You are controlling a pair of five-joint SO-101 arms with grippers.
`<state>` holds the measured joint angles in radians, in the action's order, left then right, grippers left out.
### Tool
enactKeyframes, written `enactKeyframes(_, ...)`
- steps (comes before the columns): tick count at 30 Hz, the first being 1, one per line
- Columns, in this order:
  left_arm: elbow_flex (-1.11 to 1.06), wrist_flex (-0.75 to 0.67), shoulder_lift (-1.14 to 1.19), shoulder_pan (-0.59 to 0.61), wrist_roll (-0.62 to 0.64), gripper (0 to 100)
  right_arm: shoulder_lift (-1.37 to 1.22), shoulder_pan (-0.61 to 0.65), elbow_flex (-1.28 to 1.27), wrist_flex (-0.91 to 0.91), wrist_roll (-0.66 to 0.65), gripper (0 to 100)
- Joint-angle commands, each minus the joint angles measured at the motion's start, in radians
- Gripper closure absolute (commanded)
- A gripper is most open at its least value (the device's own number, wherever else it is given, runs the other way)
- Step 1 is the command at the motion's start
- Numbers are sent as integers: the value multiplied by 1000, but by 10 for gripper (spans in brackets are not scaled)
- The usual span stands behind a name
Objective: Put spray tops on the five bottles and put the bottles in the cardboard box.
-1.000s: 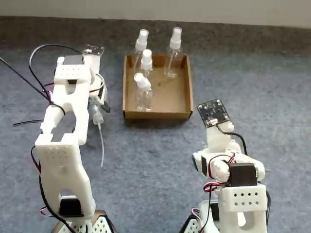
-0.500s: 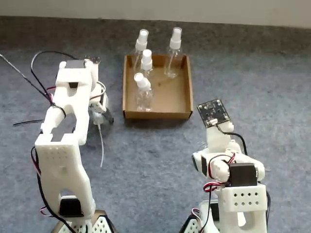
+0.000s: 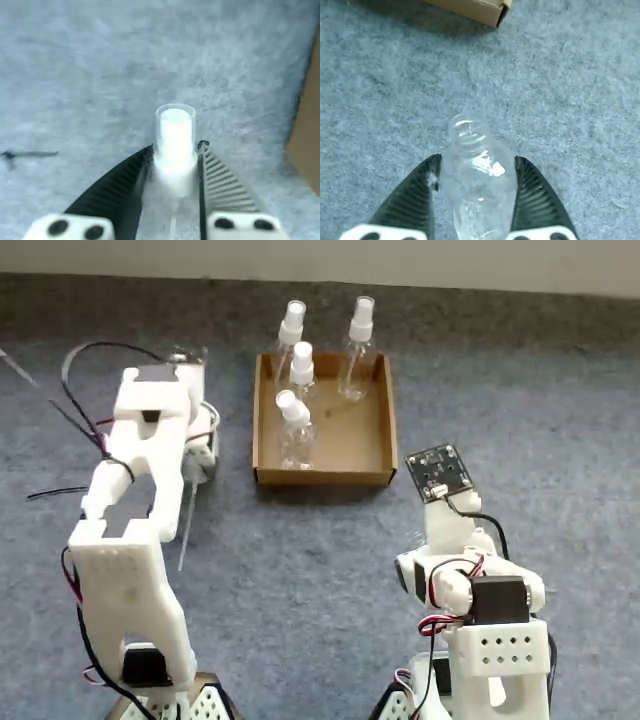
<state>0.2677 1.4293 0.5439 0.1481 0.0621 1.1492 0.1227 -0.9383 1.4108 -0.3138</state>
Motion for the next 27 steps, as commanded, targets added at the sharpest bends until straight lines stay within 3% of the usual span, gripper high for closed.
enactKeyframes(1, 182, 135, -193, 33, 3, 874, 18, 7, 10, -21, 9, 994)
enactKeyframes(5, 343, 264, -344, 56, -15, 874, 18, 7, 12, -27, 9, 992)
enactKeyframes(9, 398, 338, -522, 48, -55, 874, 18, 99, 25, -211, 11, 993)
enactKeyframes(15, 223, 338, -878, -12, -55, 874, 18, 311, 18, -437, 21, 994)
enactKeyframes(19, 45, 336, -1159, -128, -55, 874, 61, 423, -24, -530, 137, 994)
enactKeyframes(23, -77, 186, -1369, -251, -55, 874, 226, 509, -180, -668, 155, 994)
enactKeyframes(27, -162, -35, -1432, -348, -54, 874, 435, 524, -371, -774, 157, 995)
